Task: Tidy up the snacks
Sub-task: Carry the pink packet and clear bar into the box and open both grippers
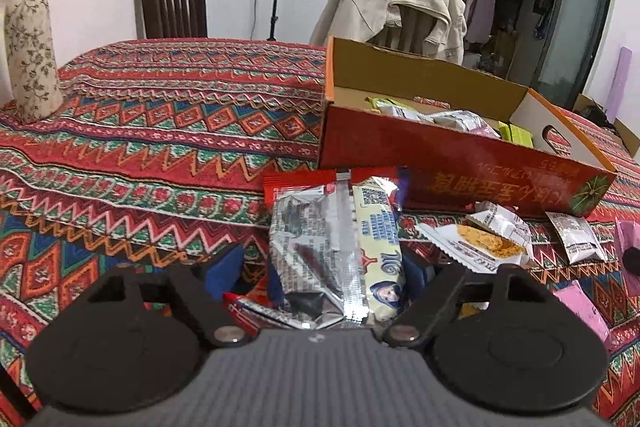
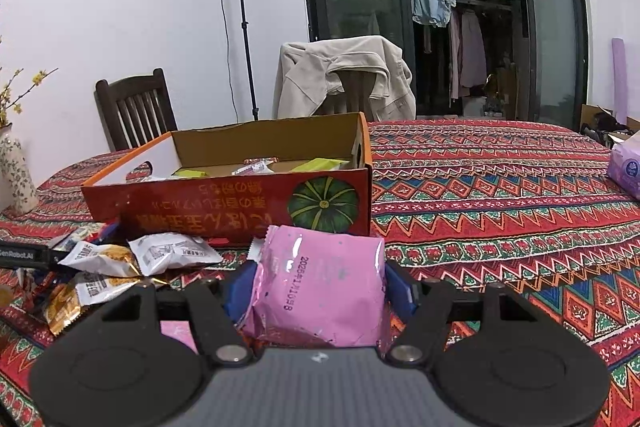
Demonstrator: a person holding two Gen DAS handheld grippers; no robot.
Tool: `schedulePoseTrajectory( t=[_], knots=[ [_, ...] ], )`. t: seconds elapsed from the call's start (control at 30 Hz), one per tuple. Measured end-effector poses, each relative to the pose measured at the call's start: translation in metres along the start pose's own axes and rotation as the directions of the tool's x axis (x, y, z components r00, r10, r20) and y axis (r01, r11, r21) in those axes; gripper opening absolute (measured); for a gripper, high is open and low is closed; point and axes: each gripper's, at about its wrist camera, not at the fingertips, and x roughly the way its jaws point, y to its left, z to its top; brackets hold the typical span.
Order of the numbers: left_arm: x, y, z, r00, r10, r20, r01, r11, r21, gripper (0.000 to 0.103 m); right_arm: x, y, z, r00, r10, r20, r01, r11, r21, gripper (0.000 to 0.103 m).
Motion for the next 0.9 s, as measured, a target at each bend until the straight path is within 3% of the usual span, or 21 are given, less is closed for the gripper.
schedulePoseTrajectory(
  t=[0.5,0.9],
  knots=[
    [-0.050,0.000,0.002,0.995,-0.015,0.099,0.015,1.000,-0.002,0.077,-0.009,0.002,0.006,1.000,0.001,0.016,-0.001,1.000,-0.001,0.067],
    [-0.072,-0.026,0.032,0.984,-0.037,0.175,0.032,0.999,0.033,0.077,-0.027,0.016,0.029,0.998,0.028,0.054,-0.027,1.000,-0.016,0.067]
  ],
)
